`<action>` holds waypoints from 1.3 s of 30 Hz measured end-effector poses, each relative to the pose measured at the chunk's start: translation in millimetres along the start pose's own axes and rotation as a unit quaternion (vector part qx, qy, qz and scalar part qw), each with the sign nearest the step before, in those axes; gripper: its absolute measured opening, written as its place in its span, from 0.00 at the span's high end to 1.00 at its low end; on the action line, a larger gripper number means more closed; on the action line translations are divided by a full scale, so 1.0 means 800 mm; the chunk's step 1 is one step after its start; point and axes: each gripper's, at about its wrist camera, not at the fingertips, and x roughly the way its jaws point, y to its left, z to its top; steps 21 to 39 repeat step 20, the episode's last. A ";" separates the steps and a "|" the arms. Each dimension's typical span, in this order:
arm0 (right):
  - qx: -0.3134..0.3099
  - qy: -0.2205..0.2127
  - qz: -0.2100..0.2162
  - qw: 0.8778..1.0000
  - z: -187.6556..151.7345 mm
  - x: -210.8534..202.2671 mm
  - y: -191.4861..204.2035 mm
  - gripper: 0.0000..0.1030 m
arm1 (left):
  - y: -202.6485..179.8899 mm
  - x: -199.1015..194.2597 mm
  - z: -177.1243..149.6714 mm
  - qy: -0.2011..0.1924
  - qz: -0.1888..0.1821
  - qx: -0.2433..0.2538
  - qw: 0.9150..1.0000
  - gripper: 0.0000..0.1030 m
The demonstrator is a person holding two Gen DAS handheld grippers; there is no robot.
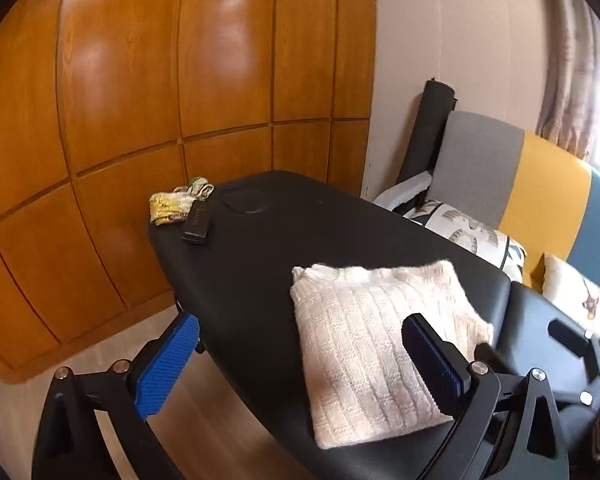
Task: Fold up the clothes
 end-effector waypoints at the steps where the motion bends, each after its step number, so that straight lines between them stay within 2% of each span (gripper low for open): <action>1: -0.004 0.003 0.000 1.000 -0.001 0.001 0.001 0.03 | 0.002 0.000 0.000 0.002 0.000 -0.004 1.000 0.01; 6: -0.019 0.012 0.005 1.000 -0.002 0.006 0.007 0.03 | 0.007 0.007 0.003 0.016 -0.008 -0.014 1.000 0.01; 17: -0.036 0.026 -0.003 0.999 -0.006 0.014 0.009 0.03 | 0.002 0.009 0.009 0.030 -0.036 -0.002 0.999 0.01; 20: -0.037 0.030 -0.005 0.999 -0.007 0.017 0.008 0.03 | -0.002 0.004 0.008 0.014 -0.026 0.005 1.000 0.01; 39: -0.037 0.030 -0.005 0.999 -0.007 0.017 0.008 0.03 | -0.002 0.004 0.008 0.014 -0.026 0.005 1.000 0.01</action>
